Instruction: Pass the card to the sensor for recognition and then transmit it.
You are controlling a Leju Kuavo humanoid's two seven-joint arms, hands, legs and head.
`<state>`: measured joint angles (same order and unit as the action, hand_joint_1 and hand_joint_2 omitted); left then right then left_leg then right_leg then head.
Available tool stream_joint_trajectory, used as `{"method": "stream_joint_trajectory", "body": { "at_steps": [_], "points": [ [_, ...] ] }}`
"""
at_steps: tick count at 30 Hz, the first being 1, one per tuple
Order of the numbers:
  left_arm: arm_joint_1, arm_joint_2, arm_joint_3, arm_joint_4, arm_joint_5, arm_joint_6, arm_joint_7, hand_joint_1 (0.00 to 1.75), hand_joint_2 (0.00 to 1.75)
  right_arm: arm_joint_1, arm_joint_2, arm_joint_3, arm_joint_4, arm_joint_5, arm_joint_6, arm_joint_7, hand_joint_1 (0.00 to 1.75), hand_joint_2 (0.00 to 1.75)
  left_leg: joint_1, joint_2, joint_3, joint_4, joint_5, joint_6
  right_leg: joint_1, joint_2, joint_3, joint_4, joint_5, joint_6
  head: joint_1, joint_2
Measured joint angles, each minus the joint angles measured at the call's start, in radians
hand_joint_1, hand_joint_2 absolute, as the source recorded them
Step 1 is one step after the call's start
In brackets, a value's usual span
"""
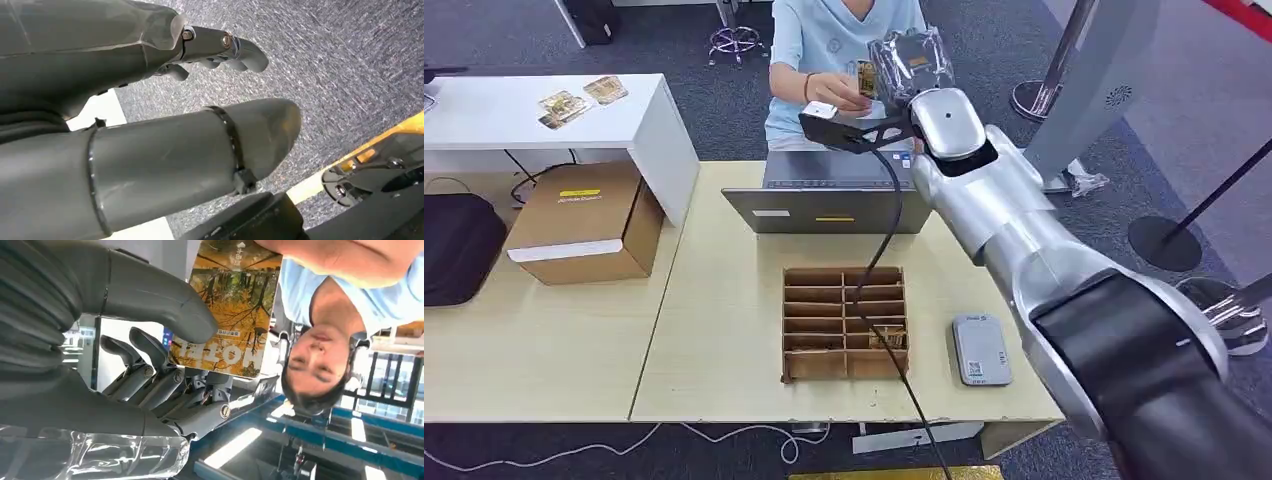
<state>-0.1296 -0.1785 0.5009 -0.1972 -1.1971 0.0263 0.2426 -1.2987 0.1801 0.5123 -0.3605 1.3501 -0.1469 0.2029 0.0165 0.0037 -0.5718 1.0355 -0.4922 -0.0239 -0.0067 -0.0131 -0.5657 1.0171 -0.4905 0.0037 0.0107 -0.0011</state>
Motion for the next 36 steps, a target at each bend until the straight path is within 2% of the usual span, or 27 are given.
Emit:
{"method": "stream_joint_trajectory", "body": {
  "at_steps": [5,8,9,10,11,18,24,27,33,36],
  "points": [
    [0.0,-0.005,-0.002,0.0,-0.002,-0.002,0.006,0.0,0.0,0.006,0.0,-0.021,0.005,-0.021,0.042,-0.014,1.75,1.75,0.0,0.0,0.0,0.0,0.0,0.0,0.0,0.0,0.0,0.0,0.0,0.0,0.0,0.0],
    [0.0,-0.005,-0.005,0.0,-0.003,-0.007,0.006,0.0,0.0,0.008,0.0,-0.034,0.009,-0.032,0.101,-0.037,1.75,1.75,0.0,0.0,0.0,0.0,0.0,0.0,0.0,0.0,0.0,0.0,0.0,0.0,0.0,0.0],
    [-0.001,-0.005,-0.006,0.0,-0.002,-0.008,0.007,0.0,0.0,0.01,0.0,-0.038,0.01,-0.034,0.112,-0.043,1.64,1.75,0.0,0.0,0.0,0.0,0.0,0.0,0.0,0.0,0.0,0.0,0.0,0.0,0.0,0.0],
    [-0.001,-0.005,-0.007,0.0,-0.003,-0.008,0.007,0.0,0.0,0.012,0.0,-0.043,0.01,-0.037,0.119,-0.05,0.23,1.75,0.0,0.0,0.0,0.0,0.0,0.0,0.0,0.0,0.0,0.0,0.0,0.0,0.0,0.0],
    [-0.001,-0.005,-0.007,0.0,-0.002,-0.008,0.007,0.0,0.0,0.015,0.0,-0.045,0.01,-0.037,0.121,-0.053,0.0,1.75,0.0,0.0,0.0,0.0,0.0,0.0,0.0,0.0,0.0,0.0,0.0,0.0,0.0,0.0],
    [-0.001,-0.006,-0.011,0.0,-0.011,-0.008,0.007,0.0,0.0,0.025,0.0,-0.07,0.01,-0.053,0.104,-0.05,0.0,1.75,0.0,0.0,0.0,0.0,0.0,0.0,0.0,0.0,0.0,0.0,0.0,0.0,0.0,0.0],
    [-0.001,-0.011,-0.018,0.0,-0.026,-0.008,0.007,0.0,0.0,0.029,-0.011,-0.115,-0.001,-0.098,-0.002,-0.04,0.0,1.75,0.0,0.0,0.0,0.0,0.0,0.0,0.0,0.0,0.0,0.0,0.0,0.0,0.0,0.0],
    [0.0,-0.014,-0.024,0.0,-0.032,-0.008,0.007,0.0,0.0,0.031,-0.032,-0.166,-0.022,-0.155,-0.095,-0.074,0.0,1.75,0.0,-0.001,0.0,0.001,0.0,0.0,0.0,-0.001,0.0,0.0,0.0,0.0,0.0,0.0],
    [0.0,-0.014,-0.025,0.0,-0.033,-0.008,0.007,0.0,0.0,0.034,-0.06,-0.235,-0.048,-0.193,-0.127,-0.105,0.0,1.75,0.0,0.001,0.0,0.001,0.0,0.0,0.0,0.001,-0.001,0.0,0.001,-0.001,0.0,0.0],
    [0.002,-0.014,-0.025,0.0,-0.032,-0.005,0.007,0.0,0.0,0.055,-0.08,-0.291,-0.088,-0.314,-0.243,-0.189,0.0,1.75,0.0,0.0,0.0,0.001,0.0,0.0,0.0,0.0,-0.001,0.0,0.001,-0.001,0.0,0.0]
  ]
}}
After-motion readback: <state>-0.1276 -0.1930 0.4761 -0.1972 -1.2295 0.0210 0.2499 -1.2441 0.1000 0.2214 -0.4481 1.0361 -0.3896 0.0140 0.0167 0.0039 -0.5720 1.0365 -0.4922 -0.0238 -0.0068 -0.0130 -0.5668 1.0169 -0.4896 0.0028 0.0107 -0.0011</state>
